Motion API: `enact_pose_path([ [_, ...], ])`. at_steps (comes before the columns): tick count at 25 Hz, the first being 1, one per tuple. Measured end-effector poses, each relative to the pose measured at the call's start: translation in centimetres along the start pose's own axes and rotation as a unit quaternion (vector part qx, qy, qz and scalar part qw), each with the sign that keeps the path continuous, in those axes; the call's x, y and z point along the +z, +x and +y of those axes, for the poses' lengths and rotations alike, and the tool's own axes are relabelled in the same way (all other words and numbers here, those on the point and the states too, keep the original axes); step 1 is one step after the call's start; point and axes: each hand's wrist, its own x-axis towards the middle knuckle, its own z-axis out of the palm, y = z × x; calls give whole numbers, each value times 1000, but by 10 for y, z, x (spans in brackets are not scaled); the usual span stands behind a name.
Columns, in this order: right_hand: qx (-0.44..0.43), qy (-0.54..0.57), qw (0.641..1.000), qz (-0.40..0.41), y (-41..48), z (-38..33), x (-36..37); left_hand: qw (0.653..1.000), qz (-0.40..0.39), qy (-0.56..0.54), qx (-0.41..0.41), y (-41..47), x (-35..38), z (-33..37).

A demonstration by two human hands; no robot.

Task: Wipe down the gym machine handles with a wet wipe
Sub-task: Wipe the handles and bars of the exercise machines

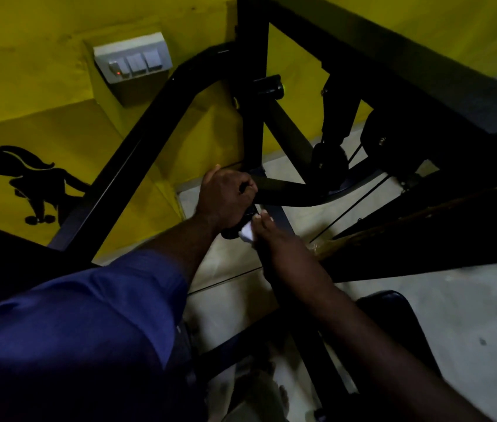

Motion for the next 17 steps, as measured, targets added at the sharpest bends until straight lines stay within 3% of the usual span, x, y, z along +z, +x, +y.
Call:
enact_pose_path([
  [3,-12,-111,993,31,6,-15,-6,1000,0,10,2,-1,1,1],
  [6,-71,-83,989,102,-74,-9,-10,1000,-1,7,-4,0,1,-2],
  [9,-112,-88,986,82,-130,7,-4,1000,2,0,-5,1,3,-2],
  [13,-108,-194,971,86,-42,-13,-4,1000,7,-4,-1,0,1,-1],
  [17,-56,-200,969,131,12,-30,-5,1000,4,0,-4,0,2,0],
])
